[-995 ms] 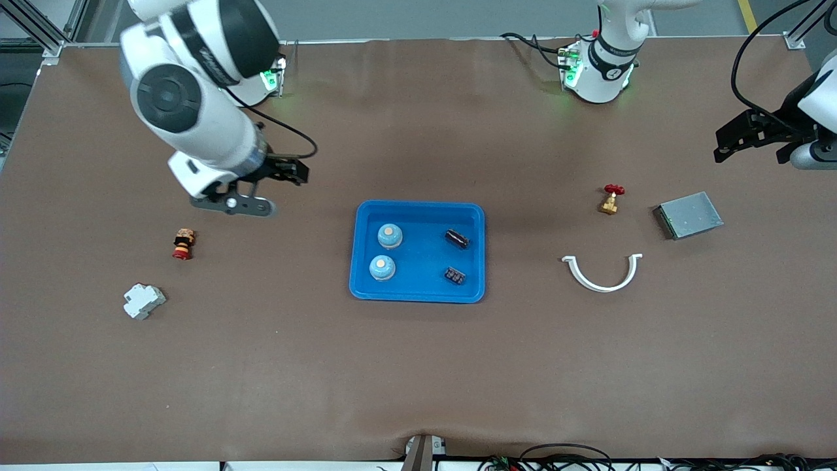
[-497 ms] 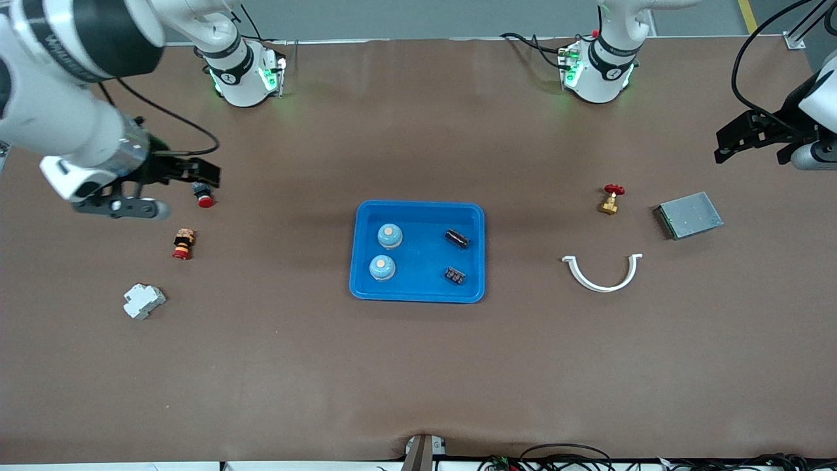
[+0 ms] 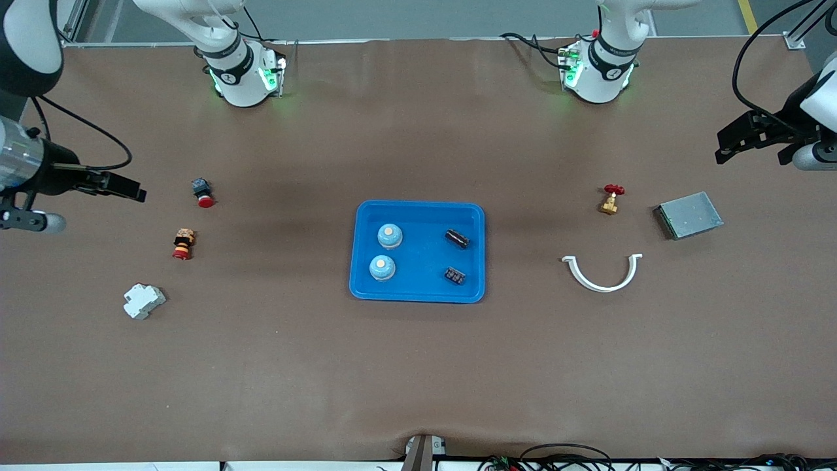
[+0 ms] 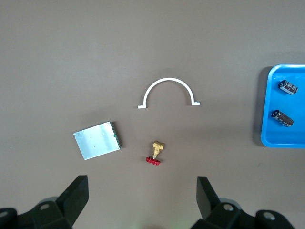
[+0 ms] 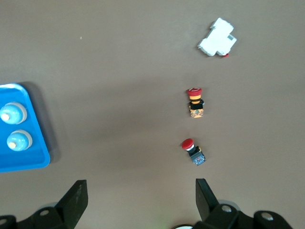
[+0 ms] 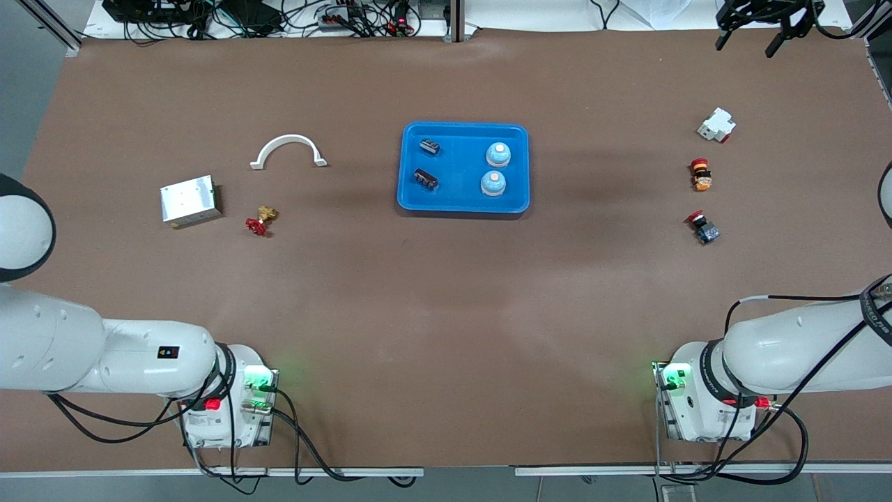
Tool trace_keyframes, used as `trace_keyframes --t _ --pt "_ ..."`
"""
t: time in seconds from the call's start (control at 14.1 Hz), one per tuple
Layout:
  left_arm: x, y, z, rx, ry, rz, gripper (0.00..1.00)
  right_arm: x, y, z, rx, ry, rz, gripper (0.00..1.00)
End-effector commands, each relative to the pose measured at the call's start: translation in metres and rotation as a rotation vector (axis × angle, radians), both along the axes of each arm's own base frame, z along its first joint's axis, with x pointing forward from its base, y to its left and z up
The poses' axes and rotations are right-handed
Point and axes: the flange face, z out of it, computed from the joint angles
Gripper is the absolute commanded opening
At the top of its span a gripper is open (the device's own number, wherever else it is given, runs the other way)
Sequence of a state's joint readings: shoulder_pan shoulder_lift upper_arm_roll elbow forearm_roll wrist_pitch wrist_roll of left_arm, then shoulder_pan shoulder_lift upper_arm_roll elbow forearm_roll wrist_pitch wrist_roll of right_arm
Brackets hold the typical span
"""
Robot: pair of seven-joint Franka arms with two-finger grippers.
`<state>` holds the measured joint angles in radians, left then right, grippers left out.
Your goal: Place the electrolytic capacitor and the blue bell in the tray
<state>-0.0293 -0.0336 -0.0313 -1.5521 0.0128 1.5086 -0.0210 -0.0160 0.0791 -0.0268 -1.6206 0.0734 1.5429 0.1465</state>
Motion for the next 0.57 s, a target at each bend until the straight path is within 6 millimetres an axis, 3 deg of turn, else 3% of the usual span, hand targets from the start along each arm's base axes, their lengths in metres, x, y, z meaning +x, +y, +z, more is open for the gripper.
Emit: trace_keyframes --t 0.0,0.5 --pt "0.001 0.002 0.003 0.003 -0.011 -0.019 1.0 -0.006 -0.004 0.018 -0.017 -0.054 -0.007 1.0" --pt "0.001 0.003 0.003 0.003 -0.011 -0.016 1.0 -0.025 -0.015 0.058 -0.092 -0.163 -0.005 1.0"
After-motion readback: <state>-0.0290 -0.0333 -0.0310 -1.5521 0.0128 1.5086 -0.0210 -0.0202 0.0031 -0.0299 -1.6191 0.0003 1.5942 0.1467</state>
